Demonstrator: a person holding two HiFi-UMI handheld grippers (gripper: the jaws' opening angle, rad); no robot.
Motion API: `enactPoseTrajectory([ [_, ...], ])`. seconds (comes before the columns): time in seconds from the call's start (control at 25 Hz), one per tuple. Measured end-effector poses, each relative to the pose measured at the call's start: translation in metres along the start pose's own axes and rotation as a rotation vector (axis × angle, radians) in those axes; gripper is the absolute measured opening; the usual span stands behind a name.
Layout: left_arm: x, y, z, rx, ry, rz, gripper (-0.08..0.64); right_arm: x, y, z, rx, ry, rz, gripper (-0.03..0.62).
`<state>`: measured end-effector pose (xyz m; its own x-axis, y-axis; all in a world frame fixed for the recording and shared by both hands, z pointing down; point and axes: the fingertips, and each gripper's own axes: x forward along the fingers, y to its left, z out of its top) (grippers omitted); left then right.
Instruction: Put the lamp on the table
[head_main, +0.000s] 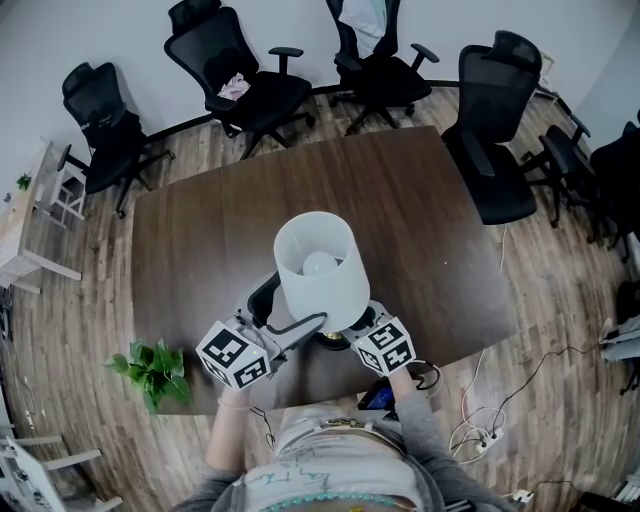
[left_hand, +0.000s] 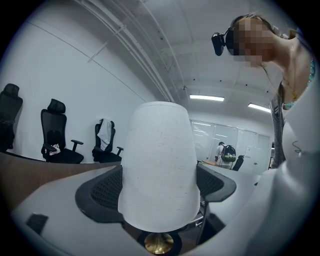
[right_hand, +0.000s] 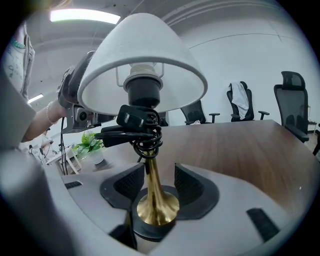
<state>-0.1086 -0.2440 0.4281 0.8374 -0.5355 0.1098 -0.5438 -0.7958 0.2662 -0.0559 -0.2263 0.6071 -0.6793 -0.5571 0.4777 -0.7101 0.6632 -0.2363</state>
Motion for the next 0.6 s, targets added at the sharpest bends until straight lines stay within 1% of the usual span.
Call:
enactPoseTrajectory([
  [0.16,-0.002,-0.005,-0.002,0.005,0.003,-0.003,0.476,-0.005,0.002,-0.004,-0.001,0.002,-0.005,0.186],
  [0.36,-0.003,-0.01,-0.001,0.006,0.011,0.012,0.476,-0.014,-0.002,-0.005,-0.002,0.001,-0.018,0.186],
  [0.6,-0.005,-0.018,-0.004,0.02,-0.002,0.013,0.474,-0.026,-0.003,-0.005,-0.017,-0.001,-0.025,0.187],
])
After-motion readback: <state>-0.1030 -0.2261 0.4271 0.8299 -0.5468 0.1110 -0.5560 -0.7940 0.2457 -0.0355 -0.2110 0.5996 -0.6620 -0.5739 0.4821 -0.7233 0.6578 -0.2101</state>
